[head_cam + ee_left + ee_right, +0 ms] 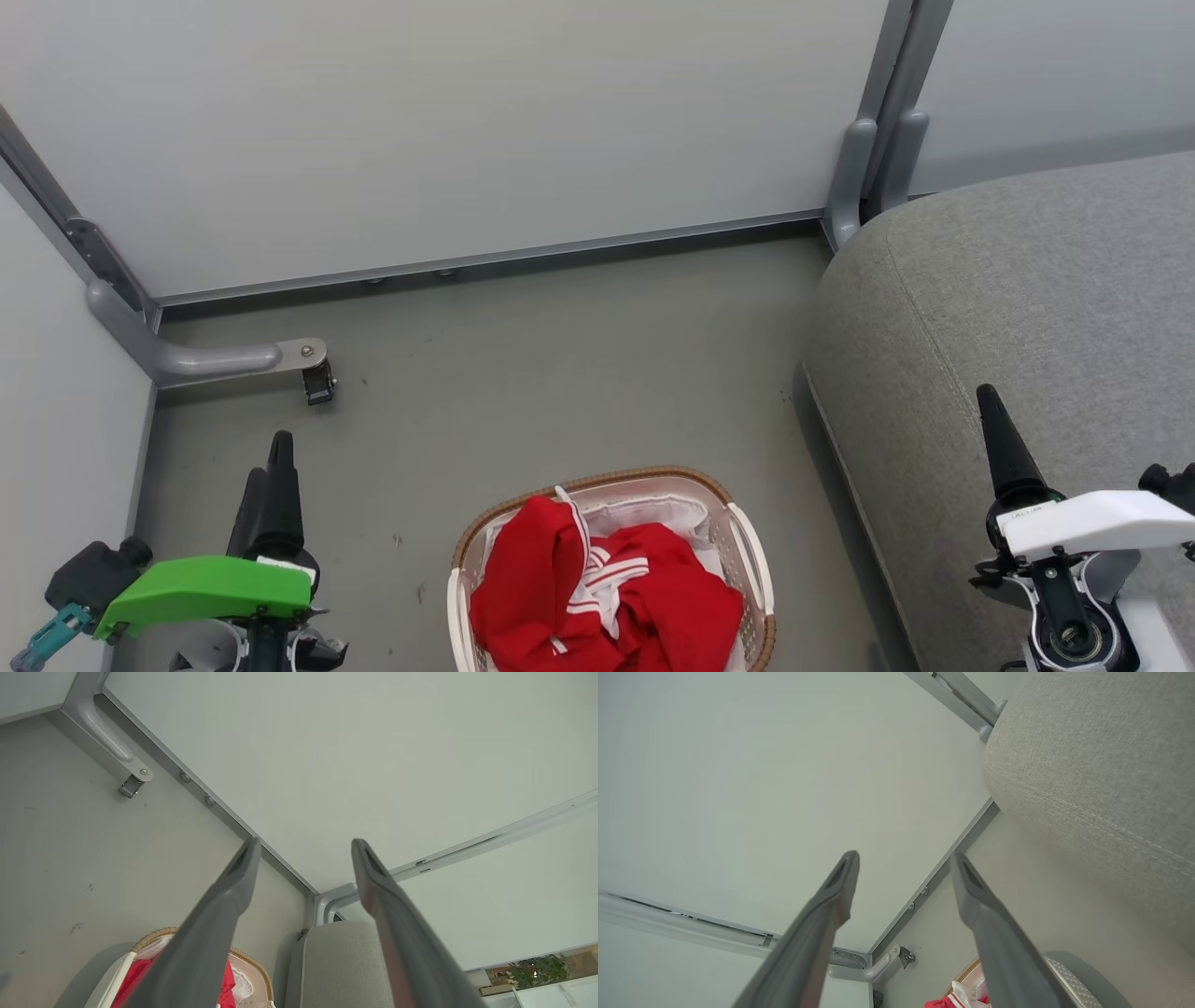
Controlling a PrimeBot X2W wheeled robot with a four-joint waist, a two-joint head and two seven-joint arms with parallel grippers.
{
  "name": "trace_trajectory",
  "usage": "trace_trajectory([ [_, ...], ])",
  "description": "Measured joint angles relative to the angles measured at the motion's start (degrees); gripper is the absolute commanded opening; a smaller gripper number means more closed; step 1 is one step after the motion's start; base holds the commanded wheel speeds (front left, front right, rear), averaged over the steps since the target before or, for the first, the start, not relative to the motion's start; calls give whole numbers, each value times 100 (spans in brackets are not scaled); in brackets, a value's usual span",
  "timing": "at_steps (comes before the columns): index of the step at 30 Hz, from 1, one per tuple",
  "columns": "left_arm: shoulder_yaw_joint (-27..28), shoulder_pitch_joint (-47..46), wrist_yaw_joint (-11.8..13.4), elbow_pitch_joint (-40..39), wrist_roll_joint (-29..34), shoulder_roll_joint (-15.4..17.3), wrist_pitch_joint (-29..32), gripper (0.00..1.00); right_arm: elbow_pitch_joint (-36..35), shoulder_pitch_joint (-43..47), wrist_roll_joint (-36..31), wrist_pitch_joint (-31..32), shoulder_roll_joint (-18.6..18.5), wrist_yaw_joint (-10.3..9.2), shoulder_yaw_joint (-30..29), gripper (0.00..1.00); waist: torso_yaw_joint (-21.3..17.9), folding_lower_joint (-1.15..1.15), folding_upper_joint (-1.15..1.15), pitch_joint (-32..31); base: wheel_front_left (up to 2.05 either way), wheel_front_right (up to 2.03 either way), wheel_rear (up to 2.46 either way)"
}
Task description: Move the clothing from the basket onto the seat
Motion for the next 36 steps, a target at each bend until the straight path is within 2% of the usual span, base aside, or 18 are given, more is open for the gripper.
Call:
trace_trajectory([
  [8,-233,-8,149,-47,834,80,-172,100,-159,-29,-833,-170,-37,1,148,100,4,0,0,31,0,0,0],
  [17,-452,0,289,68,1545,167,-352,100,80,-27,-1703,-352,-97,1,337,100,8,0,0,20,0,0,0],
  [36,-557,132,346,189,2799,176,-673,100,415,2,-3020,-677,-157,0,532,100,2,0,0,-3,0,0,0],
])
